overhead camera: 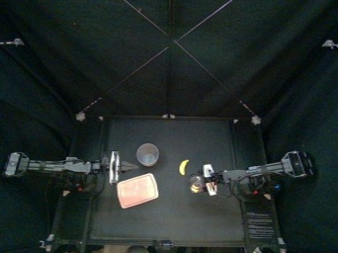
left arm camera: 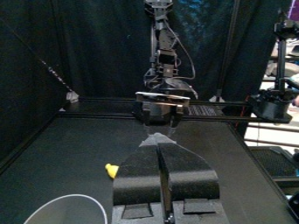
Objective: Pick the fries then place it on the pink plate
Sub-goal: Pick the fries
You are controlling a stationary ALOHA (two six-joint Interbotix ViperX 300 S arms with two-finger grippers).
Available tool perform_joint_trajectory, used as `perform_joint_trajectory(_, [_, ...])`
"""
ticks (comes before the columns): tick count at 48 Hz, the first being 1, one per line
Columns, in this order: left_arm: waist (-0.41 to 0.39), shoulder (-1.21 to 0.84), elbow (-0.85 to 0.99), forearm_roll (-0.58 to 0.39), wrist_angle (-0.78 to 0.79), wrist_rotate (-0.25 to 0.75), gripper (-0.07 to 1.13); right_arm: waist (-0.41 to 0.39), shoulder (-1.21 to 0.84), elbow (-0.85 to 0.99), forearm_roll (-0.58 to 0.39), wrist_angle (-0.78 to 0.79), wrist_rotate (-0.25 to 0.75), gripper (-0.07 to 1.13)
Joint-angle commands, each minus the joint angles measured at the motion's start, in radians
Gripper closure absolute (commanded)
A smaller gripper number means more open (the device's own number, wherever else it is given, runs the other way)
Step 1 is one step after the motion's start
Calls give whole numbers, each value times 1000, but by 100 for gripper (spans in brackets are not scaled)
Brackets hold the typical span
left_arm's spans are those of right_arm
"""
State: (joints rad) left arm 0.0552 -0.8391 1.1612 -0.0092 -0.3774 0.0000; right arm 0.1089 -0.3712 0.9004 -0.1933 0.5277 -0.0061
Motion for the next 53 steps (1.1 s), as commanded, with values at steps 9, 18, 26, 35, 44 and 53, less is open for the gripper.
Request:
perform_joint_trajectory(9, [6, 3, 2, 0, -9, 2, 98, 40, 161, -72, -15, 8, -127, 7])
perform_joint_trajectory(18, [9, 5, 5, -2, -9, 0, 98, 34, 256, -107, 43, 3, -213, 7])
perform_joint_trajectory(26, [8, 3, 11, -2, -9, -2, 98, 28, 304, -110, 84, -23, -244, 7])
perform_joint_trajectory(35, [8, 3, 9, -2, -9, -2, 98, -3, 351, -100, 92, -67, -244, 8])
perform_joint_trajectory(44, [0, 0, 5, -2, -9, -3, 98, -18, 371, -94, 97, -63, -244, 13])
perform_joint_trajectory(53, [-2, -2, 5, -2, -9, -3, 98, -32, 371, -84, 101, -44, -242, 35])
